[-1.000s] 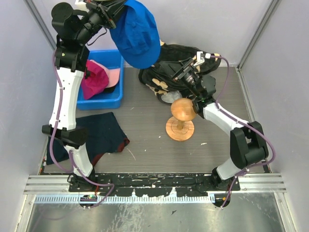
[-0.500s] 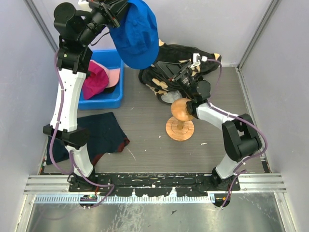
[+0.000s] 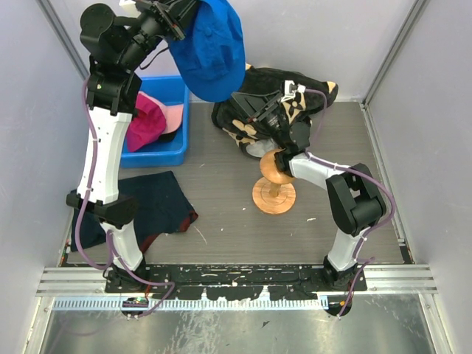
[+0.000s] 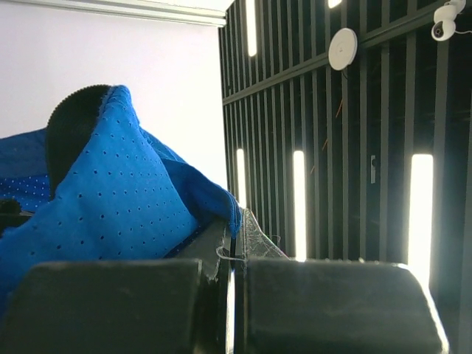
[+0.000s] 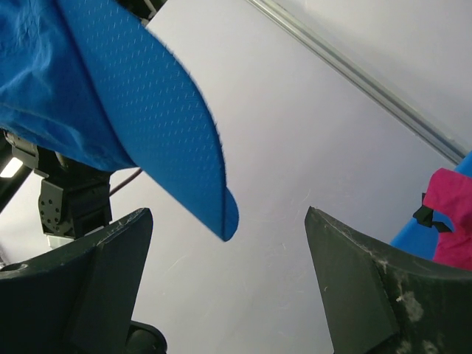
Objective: Stack the hats
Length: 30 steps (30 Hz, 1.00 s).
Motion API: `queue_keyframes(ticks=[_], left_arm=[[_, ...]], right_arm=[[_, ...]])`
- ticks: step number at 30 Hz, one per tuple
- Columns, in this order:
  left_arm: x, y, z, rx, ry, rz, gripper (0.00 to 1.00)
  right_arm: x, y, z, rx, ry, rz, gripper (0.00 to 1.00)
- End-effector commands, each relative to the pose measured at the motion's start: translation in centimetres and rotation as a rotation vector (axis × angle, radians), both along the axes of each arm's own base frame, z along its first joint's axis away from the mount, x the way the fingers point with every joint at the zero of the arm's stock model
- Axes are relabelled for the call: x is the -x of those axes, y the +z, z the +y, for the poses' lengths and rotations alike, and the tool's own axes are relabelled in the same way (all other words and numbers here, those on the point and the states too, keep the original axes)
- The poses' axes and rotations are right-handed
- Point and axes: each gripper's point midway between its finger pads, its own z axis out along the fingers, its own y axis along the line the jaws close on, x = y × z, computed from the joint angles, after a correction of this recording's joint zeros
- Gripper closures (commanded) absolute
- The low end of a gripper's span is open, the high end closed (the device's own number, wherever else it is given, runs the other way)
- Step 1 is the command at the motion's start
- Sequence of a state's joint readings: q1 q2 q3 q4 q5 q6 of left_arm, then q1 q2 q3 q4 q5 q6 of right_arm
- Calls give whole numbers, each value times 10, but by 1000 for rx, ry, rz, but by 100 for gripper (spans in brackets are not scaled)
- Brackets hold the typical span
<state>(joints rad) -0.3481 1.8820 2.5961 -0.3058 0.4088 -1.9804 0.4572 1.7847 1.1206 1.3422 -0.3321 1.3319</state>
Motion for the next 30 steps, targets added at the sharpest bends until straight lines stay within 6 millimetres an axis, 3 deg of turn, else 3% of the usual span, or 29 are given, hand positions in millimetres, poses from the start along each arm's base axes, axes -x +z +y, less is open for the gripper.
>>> queue_keyframes(ticks=[1,12,19,21,23,28,30], left_arm=[[16,17,6,28,4,-45,100],[17,15,6,33,18,-35,100],[9,5,6,35,32,-16,100],[4,0,7,33,44,-13,100],[-3,-5,9,23,59,-14,100],[-24,-35,38,-66,150,-8,100],[-36,-54,55,-97,205,16,87]], right_arm=[[18,38,-3,-79,8,-111,10],[16,47,8,-90,7,-127,17],[15,58,16,-120,22,-124,52],[17,58,13,-142,34,-105,69],[24,59,10,-152,60,-77,93],[40,57,-4,6,121,76,98],[50,60,-16,85,157,156,99]])
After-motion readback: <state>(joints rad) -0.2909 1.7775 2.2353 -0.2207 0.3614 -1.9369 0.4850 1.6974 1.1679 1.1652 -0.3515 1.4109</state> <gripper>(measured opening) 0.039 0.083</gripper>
